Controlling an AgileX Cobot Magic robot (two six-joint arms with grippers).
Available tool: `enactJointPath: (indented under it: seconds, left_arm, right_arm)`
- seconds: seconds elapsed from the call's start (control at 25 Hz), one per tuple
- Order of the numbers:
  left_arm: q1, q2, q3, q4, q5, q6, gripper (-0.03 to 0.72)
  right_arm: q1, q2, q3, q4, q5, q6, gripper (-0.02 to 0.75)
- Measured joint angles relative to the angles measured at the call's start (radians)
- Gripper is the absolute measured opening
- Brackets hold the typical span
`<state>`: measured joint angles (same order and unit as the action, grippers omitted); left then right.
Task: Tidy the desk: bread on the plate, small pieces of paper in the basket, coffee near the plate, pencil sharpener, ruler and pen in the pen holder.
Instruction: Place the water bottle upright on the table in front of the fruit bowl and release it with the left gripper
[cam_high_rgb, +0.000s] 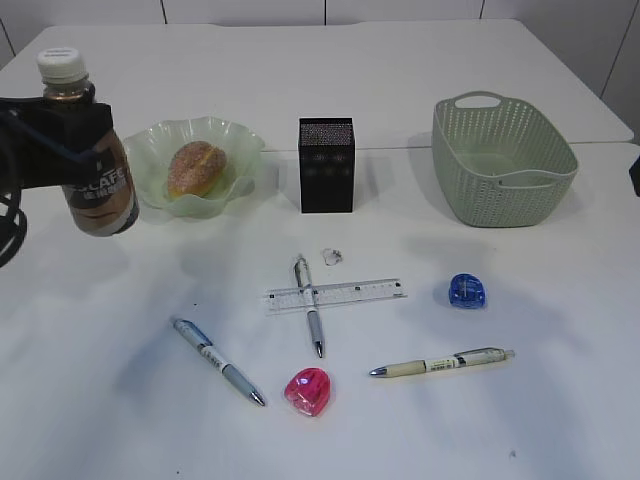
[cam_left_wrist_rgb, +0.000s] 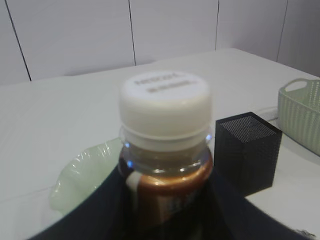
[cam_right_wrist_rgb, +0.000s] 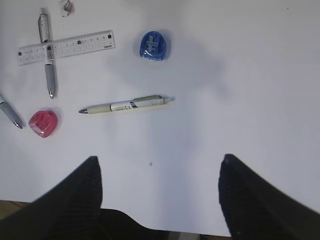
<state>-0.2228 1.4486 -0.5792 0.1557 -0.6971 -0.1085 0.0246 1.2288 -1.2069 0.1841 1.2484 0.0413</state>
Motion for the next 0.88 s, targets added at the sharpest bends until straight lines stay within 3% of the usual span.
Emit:
enactJointPath:
  seconds: [0.32,0.88]
  left_arm:
    - [0.005,0.271,0.0,-0.114,-0.372,0.077,0.253]
    - [0.005,0.458,-0.11,-0.144,-0.394,0.08,0.253]
  right_arm:
    - [0.0,0.0,0.0,-0.006,0.0,-0.011,0.565]
    - [0.0,0.0,0.0,-0.006,0.0,-0.031,0.565]
